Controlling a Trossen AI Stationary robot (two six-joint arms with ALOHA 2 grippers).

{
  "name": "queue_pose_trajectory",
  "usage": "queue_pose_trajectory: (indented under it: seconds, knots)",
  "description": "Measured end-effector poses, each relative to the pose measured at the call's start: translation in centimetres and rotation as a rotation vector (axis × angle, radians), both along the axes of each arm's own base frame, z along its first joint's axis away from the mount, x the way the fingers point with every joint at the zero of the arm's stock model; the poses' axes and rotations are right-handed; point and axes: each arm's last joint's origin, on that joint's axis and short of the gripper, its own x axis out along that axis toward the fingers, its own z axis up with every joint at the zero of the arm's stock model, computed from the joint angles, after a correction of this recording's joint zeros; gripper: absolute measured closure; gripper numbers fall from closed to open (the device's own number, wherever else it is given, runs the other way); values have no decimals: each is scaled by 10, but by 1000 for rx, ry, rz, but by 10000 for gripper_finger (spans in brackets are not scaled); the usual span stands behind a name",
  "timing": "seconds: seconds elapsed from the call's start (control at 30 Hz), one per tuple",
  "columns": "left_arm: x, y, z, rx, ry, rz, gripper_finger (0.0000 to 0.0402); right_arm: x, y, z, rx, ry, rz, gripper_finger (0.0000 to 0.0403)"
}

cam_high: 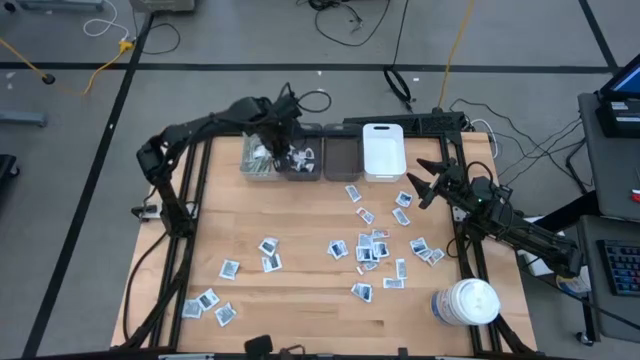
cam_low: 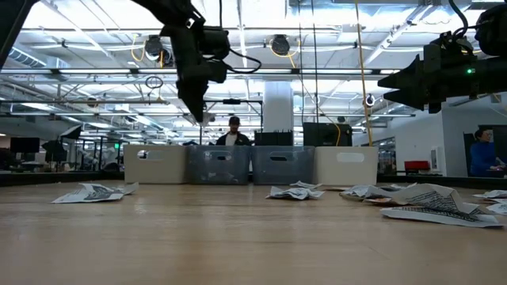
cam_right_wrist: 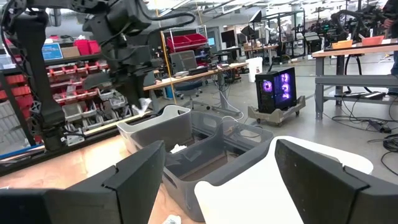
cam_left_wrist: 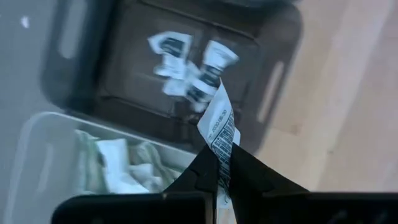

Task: Pick & Place First Aid Supplies
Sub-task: Put the towelette pack into the left black bin

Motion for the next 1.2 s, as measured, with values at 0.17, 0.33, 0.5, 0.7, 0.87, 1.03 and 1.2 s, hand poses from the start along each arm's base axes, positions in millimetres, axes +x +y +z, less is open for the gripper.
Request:
queue_pose_trajectory:
  seconds: [0.17,0.33,0.5,0.7,0.87,1.03,1.2]
  knots:
    - [7,16,-19,-21,-3,13,390,0,0,0,0,0,0,105]
    - [20,25,-51,-54,45,15,384,0,0,0,0,0,0,105]
    - [28,30,-77,-81,96,-13,390,0,0,0,0,0,0,105]
    - [29,32,-80,-42,118,21,328,0,0,0,0,0,0,105]
    - [29,32,-80,-36,120,7,215,0,0,0,0,0,0,105]
    - [30,30,-80,-31,123,-19,125,0,0,0,0,1,0,105]
    - [34,31,-67,-20,107,-23,82,0,0,0,0,0,0,105]
